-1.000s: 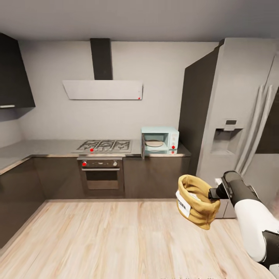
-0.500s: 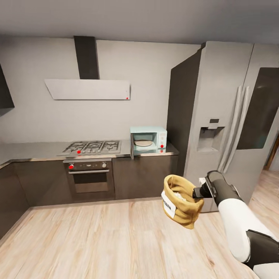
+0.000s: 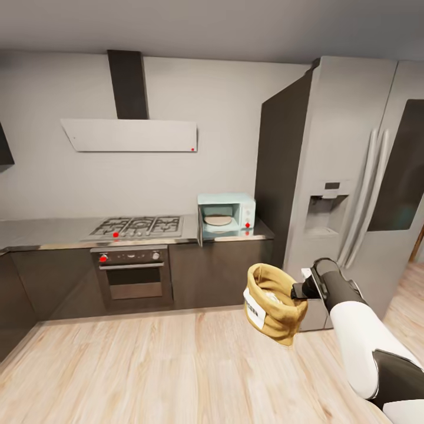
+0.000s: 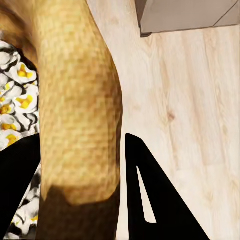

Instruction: In the kitchen, take the popcorn bag from the countertop, put it into the microwave, and heat it until the popcorn is cooked so the cooked popcorn ends up inside the bag.

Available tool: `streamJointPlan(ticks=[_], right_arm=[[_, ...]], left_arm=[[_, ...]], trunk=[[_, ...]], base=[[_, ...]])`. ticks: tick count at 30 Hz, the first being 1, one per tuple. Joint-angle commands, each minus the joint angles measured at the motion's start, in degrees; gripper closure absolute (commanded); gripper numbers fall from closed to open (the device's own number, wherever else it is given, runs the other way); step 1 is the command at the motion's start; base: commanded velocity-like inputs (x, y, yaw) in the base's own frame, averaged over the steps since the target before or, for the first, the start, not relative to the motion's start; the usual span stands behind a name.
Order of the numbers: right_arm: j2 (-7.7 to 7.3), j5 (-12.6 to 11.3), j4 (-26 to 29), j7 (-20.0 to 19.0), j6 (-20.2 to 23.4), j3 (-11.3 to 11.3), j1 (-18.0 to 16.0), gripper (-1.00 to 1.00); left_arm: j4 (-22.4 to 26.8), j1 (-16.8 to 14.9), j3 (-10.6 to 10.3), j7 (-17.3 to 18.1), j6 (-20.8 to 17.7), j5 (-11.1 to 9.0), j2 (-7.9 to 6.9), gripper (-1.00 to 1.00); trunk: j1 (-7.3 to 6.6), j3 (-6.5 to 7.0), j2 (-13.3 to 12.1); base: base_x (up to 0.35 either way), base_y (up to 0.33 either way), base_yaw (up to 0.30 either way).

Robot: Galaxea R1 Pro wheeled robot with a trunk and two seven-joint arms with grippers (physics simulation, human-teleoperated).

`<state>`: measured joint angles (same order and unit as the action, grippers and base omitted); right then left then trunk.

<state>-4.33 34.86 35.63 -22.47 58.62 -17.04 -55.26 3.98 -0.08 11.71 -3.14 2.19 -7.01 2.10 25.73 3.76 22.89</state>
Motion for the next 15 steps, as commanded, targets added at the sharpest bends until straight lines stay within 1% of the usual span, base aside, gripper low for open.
streamJointPlan(ticks=[1, 6, 7, 11, 13, 15], right_arm=[[0.01, 0.56, 0.18, -0.54, 0.14, -0.19, -0.02, 1.00], [-0.10, 0.67, 0.58, -0.36, 0.77, -0.19, -0.02, 1.00], [-0.01, 0.61, 1.79, -0.16, 0.69, -0.19, -0.02, 1.00], [0.22, 0.35, 2.01, 0.02, 1.12, -0.36, -0.02, 1.00], [1.77, 0.41, 2.13, 0.12, 1.38, -0.27, -0.02, 1.00], [2.67, 0.59, 2.19, 0.14, 1.38, -0.21, -0.02, 1.00]], left_arm=[[-0.03, -0.01, -0.13, -0.11, 0.18, -0.62, 0.01, -1.00], [-0.03, -0.01, -0.12, -0.07, 0.18, -0.64, 0.01, -1.00], [-0.03, -0.01, -0.11, -0.04, 0.23, -0.60, 0.01, -1.00], [-0.03, -0.01, -0.11, -0.03, 0.30, -0.48, 0.06, -1.00], [-0.03, -0.01, -0.11, -0.03, 0.32, -0.40, 0.04, -1.00], [-0.03, -0.01, -0.11, -0.03, 0.23, -0.42, 0.04, -1.00]], trunk=[[0.05, -0.02, 0.03], [0.05, -0.02, 0.03], [0.05, -0.02, 0.03], [0.05, -0.02, 0.03], [0.05, -0.02, 0.03], [0.05, -0.02, 0.03]], base=[[0.325, 0.000, 0.000], [0.325, 0.000, 0.000], [0.324, 0.000, 0.000], [0.325, 0.000, 0.000], [0.325, 0.000, 0.000], [0.325, 0.000, 0.000]])
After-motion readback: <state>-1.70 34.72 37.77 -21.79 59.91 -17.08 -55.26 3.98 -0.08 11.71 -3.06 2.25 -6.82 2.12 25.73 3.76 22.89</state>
